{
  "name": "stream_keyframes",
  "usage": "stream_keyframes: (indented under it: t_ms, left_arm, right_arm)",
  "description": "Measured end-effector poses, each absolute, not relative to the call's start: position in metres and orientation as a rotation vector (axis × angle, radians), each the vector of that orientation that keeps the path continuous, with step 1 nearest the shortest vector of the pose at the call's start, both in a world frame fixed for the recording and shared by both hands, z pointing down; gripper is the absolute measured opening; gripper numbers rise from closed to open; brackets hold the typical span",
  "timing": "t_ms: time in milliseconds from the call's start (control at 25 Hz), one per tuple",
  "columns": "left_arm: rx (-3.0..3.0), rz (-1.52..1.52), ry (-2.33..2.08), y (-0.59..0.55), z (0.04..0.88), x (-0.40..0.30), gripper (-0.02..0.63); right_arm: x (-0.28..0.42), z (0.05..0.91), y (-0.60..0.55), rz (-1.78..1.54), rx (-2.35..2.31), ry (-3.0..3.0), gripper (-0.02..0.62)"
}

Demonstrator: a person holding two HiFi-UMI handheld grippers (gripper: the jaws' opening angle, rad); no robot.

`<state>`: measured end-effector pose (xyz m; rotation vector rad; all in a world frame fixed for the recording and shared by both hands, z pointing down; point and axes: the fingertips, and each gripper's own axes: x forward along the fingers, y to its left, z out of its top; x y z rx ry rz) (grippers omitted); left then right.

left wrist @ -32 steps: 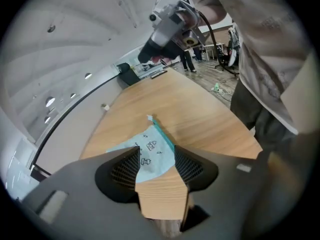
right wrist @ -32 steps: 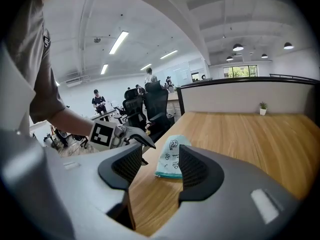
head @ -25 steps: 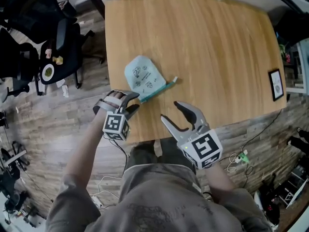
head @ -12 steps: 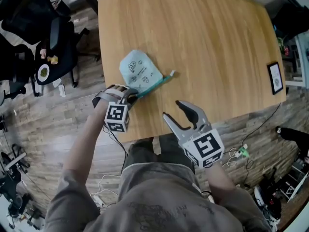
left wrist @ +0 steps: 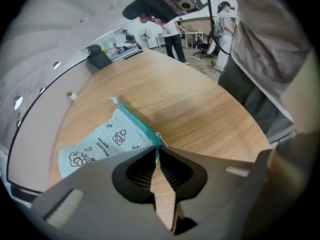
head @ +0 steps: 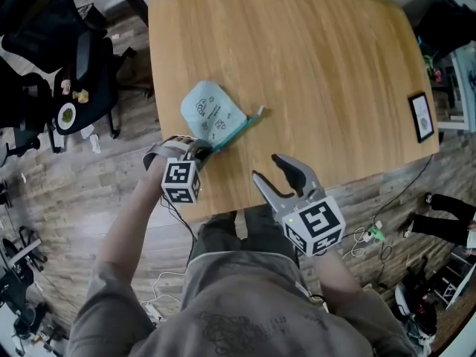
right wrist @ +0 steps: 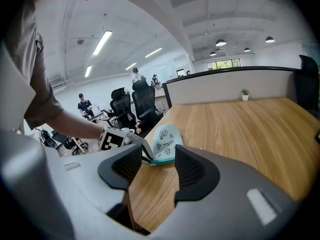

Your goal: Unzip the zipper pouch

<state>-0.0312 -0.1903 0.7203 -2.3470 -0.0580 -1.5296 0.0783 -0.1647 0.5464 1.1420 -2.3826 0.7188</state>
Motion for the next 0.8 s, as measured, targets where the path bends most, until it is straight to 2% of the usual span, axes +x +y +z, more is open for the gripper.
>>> stream_keyframes:
  t_ms: [240, 480, 800]
  left_arm:
    - [-2.775, -1.387, 0.262, -0.201, 0.681, -0.014, 0.023]
    - [-3.099, -1.058, 0.635, -0.232, 0.592, -0.018, 0.023]
    - [-3.32, -0.624, 0.917, -0.244, 0.48, -0.039, 0.023]
  right_arm:
    - [0.086, 0.525, -0.175, 0.666, 1.174, -2.409, 0.216]
    - [0.092, 0.485, -0.192, 0.589, 1.242, -2.456, 0.216]
    - [0.081, 0.413, -0.205, 0.429, 1.24, -2.58, 0.215]
